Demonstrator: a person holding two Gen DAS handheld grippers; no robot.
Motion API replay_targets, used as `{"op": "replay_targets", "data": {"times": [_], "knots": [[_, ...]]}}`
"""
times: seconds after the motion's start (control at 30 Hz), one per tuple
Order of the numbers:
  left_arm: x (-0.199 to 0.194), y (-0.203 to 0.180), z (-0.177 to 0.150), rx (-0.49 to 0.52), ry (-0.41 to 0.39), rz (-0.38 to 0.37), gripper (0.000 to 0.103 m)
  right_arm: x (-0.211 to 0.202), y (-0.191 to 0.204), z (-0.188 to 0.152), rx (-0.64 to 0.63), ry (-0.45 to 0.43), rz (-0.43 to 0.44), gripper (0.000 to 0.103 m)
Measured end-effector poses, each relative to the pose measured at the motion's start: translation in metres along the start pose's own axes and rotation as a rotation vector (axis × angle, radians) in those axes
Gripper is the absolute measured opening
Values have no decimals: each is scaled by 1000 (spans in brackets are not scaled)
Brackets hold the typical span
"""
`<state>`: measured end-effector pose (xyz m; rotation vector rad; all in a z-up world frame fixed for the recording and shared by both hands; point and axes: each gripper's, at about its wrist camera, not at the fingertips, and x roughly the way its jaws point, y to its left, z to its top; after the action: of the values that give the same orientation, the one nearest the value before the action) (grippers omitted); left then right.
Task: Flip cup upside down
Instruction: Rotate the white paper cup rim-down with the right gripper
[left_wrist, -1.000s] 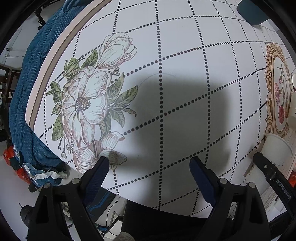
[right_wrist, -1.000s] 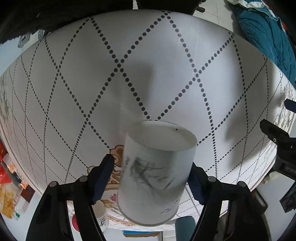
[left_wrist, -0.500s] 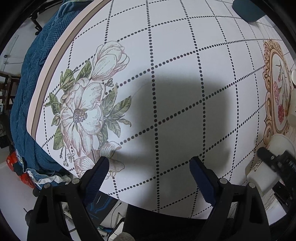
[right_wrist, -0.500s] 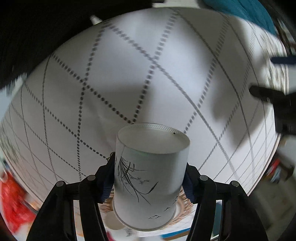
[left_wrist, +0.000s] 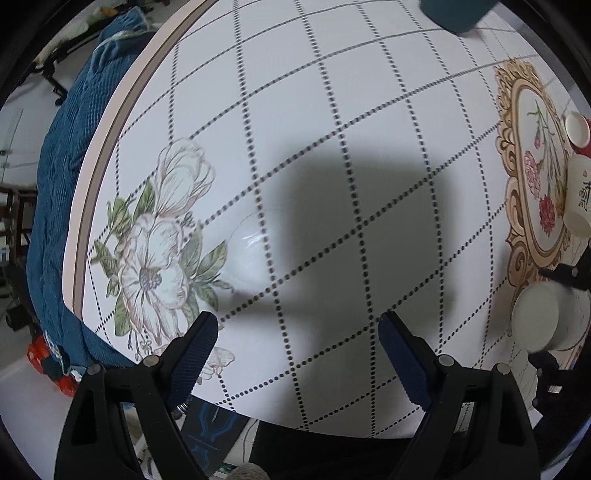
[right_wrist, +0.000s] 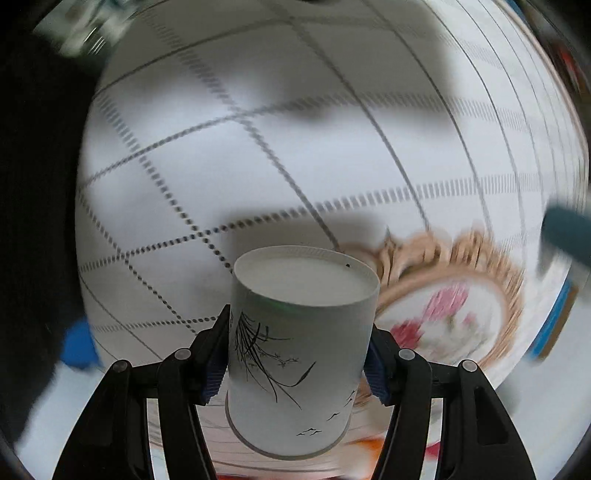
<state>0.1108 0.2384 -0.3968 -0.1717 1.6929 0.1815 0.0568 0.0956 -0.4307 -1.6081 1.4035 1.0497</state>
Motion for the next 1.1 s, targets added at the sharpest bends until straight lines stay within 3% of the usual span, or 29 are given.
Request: {"op": "replay_targets", "data": {"times": [0.2, 0.53, 0.8, 1.1], "knots": [[-7, -15, 13, 46, -15, 9, 89, 18, -30, -25, 340, 11, 197, 64], [-8, -38, 10, 86, -23, 18, 89, 60, -77, -102, 755, 13, 418, 64], [-5, -60, -8, 123, -32, 27, 89, 90, -115, -153, 973, -8, 526, 64], [3, -94, -12, 154, -35, 33, 89, 123, -145, -194, 1068, -4, 580, 66]]}}
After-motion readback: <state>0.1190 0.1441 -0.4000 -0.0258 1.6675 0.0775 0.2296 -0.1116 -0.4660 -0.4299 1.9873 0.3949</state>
